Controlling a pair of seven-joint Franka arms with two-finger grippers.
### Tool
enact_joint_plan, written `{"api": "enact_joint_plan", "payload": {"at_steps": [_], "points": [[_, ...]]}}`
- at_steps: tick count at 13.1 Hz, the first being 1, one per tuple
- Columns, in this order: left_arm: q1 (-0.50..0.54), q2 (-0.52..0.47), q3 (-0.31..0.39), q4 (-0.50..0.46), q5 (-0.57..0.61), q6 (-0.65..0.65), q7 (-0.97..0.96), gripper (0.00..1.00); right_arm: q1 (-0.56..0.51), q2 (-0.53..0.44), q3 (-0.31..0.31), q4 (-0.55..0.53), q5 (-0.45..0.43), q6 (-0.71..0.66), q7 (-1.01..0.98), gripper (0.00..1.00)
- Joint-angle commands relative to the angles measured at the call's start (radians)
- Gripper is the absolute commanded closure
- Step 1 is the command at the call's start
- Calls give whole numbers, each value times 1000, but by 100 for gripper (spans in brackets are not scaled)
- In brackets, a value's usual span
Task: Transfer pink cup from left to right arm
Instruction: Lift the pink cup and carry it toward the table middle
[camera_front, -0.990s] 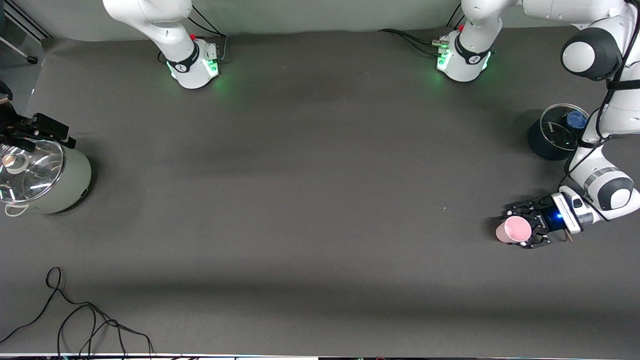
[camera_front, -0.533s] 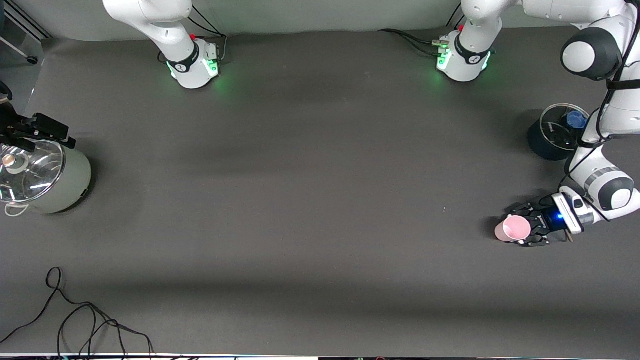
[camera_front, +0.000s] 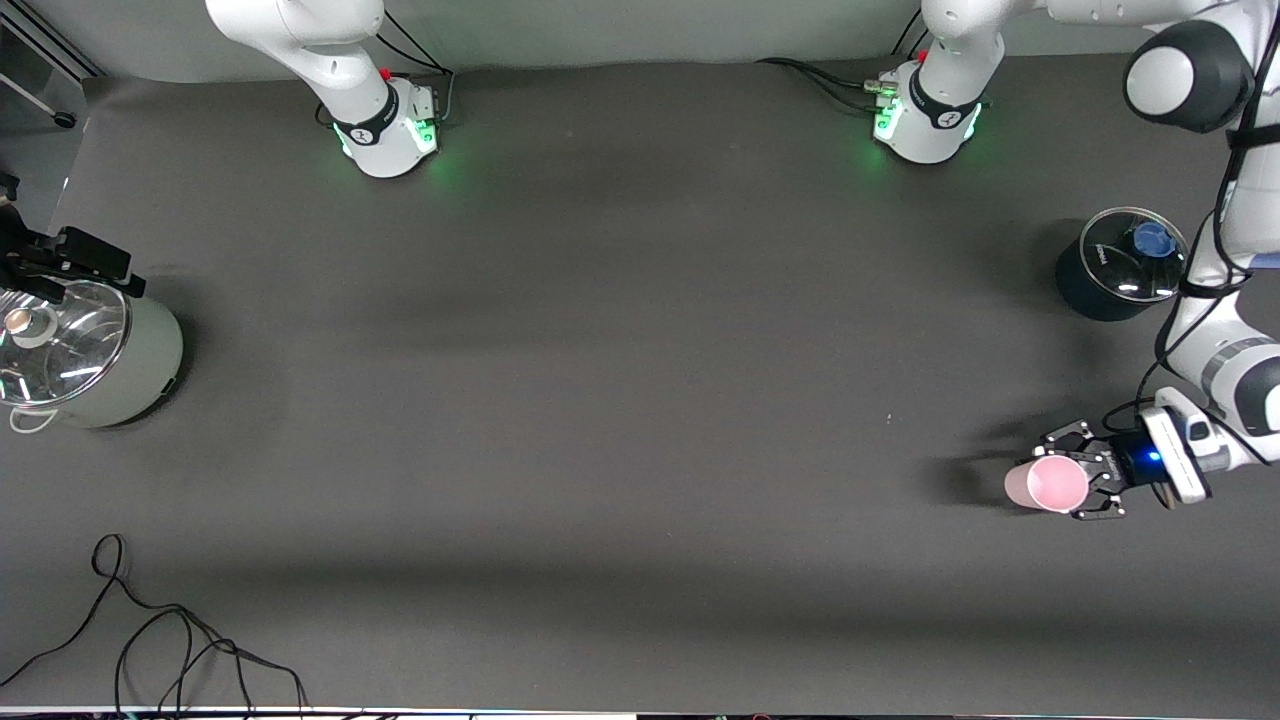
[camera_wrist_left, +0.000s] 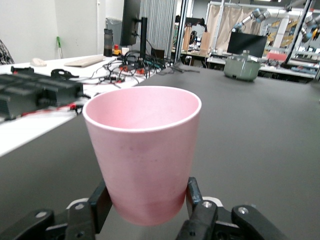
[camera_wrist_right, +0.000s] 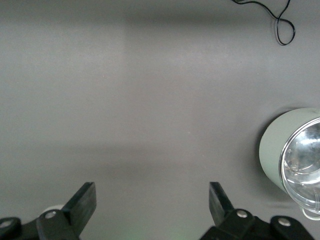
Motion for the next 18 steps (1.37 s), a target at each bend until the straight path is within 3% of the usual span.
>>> {"api": "enact_joint_plan", "payload": {"at_steps": [1, 4, 8, 12, 15, 18], "points": [[-20, -123, -41, -63, -12, 55, -82, 75, 10, 9, -2, 15, 16, -16, 15, 0], [-22, -229, -178, -149, -99, 201, -123, 82, 10, 9, -1, 10, 15, -16, 16, 0], [-8, -342, -421, -253, -139, 520, -247, 82, 13, 9, -1, 8, 15, -15, 16, 0], [-7, -505, -616, -429, -295, 762, -248, 82, 10, 7, -1, 8, 15, -15, 15, 0], [-14, -657, -709, -543, -434, 822, -246, 83, 10, 7, -1, 8, 15, -15, 15, 0], [-40, -694, -819, -566, -469, 952, -246, 83, 10, 9, -1, 8, 15, -15, 15, 0]]}}
